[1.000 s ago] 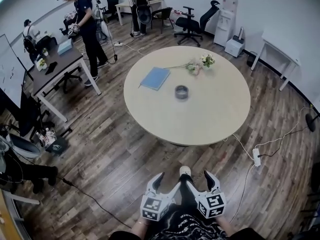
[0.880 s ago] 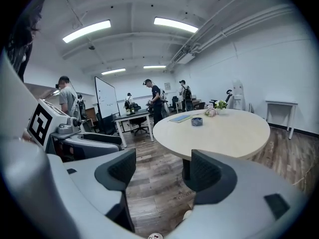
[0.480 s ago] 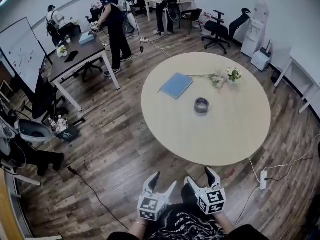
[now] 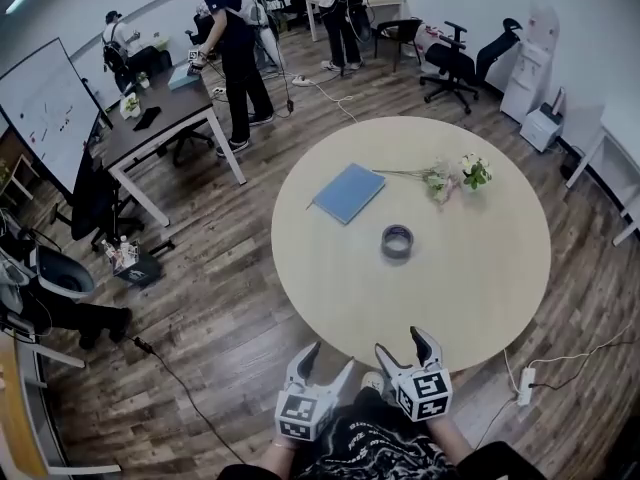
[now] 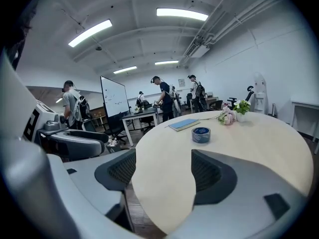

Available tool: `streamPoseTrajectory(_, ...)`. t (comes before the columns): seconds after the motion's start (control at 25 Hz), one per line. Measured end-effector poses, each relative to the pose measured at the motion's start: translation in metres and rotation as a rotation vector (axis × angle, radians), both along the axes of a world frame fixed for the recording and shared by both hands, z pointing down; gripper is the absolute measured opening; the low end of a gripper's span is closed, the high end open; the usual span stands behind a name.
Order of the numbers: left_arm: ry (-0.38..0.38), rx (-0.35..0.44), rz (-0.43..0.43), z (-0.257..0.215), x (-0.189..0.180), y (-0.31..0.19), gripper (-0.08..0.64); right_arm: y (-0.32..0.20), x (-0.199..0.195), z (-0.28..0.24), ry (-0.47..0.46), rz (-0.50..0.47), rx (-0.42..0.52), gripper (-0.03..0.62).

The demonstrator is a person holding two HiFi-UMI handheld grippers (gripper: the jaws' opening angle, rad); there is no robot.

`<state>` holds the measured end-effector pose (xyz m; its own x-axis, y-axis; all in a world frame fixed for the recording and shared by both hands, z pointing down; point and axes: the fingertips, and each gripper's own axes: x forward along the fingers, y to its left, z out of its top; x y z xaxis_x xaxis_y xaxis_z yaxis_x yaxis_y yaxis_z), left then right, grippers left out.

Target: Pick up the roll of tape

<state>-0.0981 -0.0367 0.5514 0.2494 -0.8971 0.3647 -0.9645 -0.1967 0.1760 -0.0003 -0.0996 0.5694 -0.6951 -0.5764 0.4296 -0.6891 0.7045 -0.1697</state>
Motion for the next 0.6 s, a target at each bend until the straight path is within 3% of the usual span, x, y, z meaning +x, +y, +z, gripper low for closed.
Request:
streamPoseTrajectory(0.32,-0.011,-0.005,-0.06,0.004,0.019,-0.057,0.324,-0.059,0.026,0.005,0.032,-0.042,-0.002,0.336)
streamPoseTrajectory(0.6,-0.013,-0.032,-0.031,0.005,0.041,-0.081,0.324,-0.082,0.047,0.011,0.016,0.002,-0.059,0.333)
